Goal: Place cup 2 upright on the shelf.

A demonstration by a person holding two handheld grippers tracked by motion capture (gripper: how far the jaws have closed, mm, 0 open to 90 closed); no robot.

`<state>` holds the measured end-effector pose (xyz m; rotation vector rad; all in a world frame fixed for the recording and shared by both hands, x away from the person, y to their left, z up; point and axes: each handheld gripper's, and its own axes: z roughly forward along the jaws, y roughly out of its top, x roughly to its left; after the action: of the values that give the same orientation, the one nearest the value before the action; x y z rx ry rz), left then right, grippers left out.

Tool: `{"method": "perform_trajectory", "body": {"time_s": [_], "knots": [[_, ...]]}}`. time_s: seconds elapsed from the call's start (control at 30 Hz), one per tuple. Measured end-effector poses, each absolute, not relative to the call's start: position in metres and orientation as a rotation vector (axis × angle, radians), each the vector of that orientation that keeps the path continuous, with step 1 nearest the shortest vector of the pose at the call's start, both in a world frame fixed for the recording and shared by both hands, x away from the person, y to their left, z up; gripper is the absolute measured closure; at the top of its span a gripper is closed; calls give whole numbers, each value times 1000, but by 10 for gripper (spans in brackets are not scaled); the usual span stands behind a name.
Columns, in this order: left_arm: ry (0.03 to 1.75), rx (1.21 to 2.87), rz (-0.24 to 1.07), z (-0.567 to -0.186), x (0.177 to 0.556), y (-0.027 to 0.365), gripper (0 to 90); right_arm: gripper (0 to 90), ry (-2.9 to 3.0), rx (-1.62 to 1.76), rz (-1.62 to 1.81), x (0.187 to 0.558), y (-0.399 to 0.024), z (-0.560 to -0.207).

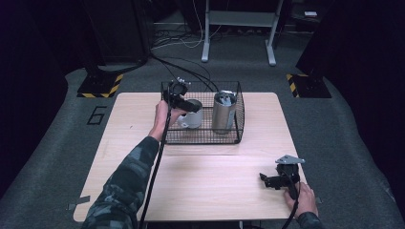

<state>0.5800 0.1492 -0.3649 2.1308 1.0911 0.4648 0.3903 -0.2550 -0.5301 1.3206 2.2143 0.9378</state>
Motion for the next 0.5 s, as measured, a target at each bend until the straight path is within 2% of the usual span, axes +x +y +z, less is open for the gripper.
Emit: {"method": "perform_trajectory", "body": {"time_s": [0.27,0.5], "knots": [[991,2121,518,-337,544,164,8,0,2214,1322,938,390,-255,-530],[938,2127,553,-327,509,181,14,0,2214,1322,937,390,-255,-530]]}}
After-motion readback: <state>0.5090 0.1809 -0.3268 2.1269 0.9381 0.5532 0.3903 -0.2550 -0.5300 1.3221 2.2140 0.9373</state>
